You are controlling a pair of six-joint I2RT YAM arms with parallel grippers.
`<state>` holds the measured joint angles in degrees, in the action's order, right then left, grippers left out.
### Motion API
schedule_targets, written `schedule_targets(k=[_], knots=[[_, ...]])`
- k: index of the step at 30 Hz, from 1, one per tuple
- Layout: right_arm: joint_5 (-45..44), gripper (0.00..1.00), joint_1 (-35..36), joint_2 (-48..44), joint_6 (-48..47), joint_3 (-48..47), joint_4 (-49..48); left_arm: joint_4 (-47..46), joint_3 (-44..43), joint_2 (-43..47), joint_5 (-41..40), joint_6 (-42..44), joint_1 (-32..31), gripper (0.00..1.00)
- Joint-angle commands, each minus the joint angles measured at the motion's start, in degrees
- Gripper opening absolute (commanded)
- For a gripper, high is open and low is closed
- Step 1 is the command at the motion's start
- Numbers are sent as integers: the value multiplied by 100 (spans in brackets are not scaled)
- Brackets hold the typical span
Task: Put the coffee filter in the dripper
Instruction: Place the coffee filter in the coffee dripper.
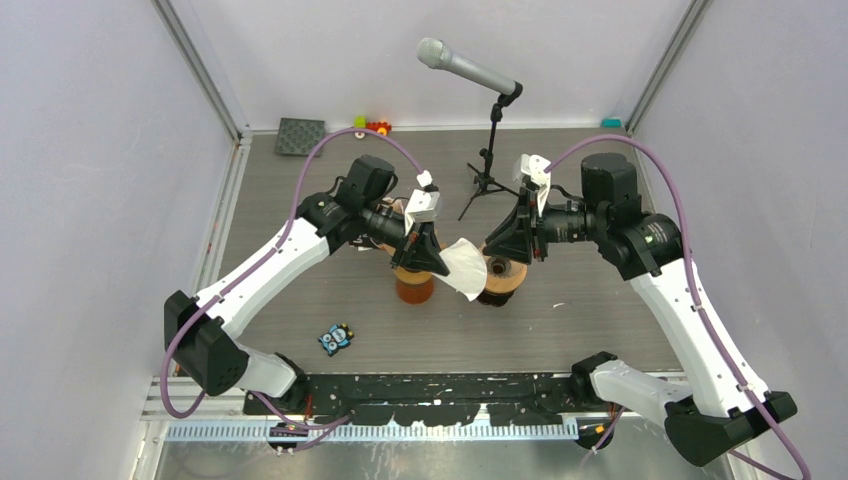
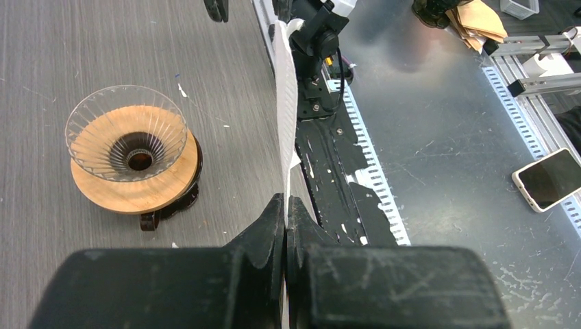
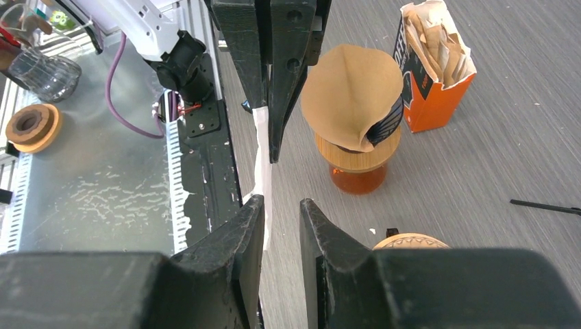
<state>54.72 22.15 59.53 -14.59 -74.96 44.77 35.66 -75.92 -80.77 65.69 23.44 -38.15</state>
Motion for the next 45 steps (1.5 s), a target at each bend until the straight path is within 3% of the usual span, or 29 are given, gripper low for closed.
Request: schedule_targets(k=[1,31,45], knots=[[-28,31,122,40,122,6,-309,-6,-249,24,199,114,-19,0],[-216,31,395,102,217,315,-537,-128,-296,-35,120,-40,-65,0],[-293,26,540,182,250,354,-584,-978,-186,16,-138,-998,-94,0]])
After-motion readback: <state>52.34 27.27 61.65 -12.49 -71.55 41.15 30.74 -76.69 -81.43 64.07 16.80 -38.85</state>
